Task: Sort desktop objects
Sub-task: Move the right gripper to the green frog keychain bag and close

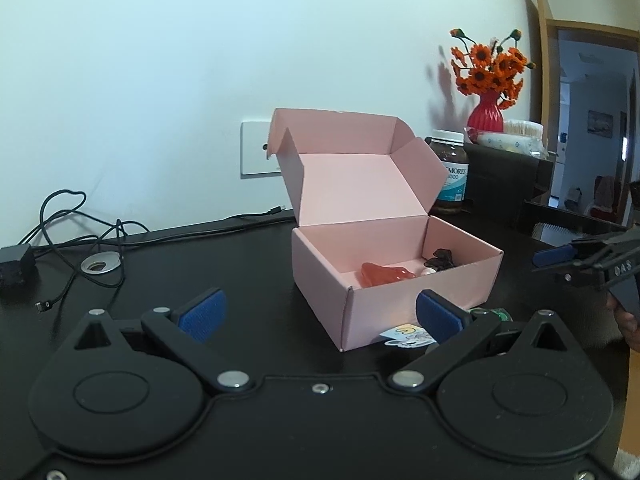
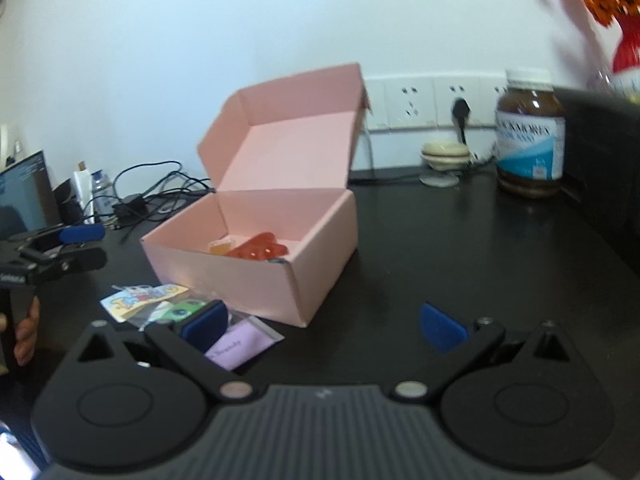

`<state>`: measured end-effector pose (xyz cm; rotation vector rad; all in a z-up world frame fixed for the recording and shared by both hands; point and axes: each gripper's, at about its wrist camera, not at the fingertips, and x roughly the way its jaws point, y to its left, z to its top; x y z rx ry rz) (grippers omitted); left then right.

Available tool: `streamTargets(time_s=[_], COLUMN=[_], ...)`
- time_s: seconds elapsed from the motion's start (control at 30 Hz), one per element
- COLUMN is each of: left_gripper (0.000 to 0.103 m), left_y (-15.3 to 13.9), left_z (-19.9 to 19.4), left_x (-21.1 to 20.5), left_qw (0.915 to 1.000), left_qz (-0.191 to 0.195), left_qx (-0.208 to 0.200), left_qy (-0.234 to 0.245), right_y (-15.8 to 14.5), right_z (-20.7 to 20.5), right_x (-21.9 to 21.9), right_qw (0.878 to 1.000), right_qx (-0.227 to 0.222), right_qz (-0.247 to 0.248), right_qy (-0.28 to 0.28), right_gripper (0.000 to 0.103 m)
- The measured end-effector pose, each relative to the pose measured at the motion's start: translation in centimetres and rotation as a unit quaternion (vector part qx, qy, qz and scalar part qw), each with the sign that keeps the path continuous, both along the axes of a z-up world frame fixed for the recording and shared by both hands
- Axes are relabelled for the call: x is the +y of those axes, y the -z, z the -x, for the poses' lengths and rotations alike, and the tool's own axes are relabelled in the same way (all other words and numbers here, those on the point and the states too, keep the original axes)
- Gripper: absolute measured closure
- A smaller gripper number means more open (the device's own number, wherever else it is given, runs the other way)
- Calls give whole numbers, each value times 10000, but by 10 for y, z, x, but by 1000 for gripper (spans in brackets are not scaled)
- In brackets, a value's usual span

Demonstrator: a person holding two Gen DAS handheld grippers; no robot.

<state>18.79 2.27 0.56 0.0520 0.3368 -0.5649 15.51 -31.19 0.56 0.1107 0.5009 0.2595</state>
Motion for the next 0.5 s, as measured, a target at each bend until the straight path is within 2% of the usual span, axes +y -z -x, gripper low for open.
streamTargets(time_s=[0.13,0.37,0.5], left_gripper=[0,0,0], left_y=[0,-1,0], left_z=[-1,0,-2], left_x=[2,-1,-1], left_qw=[10000,10000,9999], left_qz=[49,-42,-59], left_qx=[35,-8,51], left_qy=[-69,-89,-134], right_y=[-4,-16,-19], right_z=[6,28,31], right_x=[13,43,72], right_qw=[9993,9937,9839], right_qx=[-104,-423,-414], right_qz=[308,400,1022], right_qy=[-198,-956,-1404], right_gripper=[1,1,2])
